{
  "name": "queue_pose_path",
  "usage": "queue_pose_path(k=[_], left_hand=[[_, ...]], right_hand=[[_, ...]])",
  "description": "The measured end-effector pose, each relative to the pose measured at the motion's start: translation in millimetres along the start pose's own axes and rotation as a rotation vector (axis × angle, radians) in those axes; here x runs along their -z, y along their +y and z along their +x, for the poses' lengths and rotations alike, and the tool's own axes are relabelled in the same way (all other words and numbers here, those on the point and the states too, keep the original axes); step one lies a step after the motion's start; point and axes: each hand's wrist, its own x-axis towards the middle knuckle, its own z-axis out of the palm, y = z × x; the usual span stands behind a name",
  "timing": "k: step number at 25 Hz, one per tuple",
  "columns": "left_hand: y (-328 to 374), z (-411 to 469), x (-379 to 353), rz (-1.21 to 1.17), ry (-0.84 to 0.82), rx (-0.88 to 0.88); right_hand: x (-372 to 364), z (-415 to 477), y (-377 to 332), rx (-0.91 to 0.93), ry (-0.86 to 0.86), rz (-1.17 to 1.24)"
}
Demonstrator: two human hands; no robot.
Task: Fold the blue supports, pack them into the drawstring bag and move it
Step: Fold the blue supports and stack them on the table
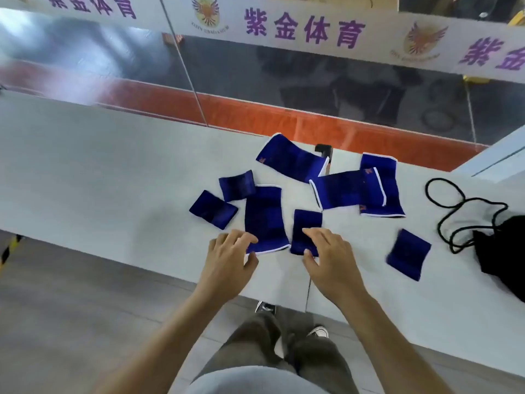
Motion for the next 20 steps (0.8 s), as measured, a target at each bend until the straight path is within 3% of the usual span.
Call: queue_pose_path(k=[8, 13, 20], left_hand=[[-58, 55, -34, 0.05, -0.12, 0.168], [-80, 61, -65, 0.129, -0.313, 0.35], [-85, 28, -84, 0.155, -0.01, 0.244]], right_hand=[[-63, 35, 29, -0.101, -0.303, -0.171], [-71, 19, 48, -0.107, -0.295, -0.22], [-58, 0, 73, -0.19, -0.26, -0.202]])
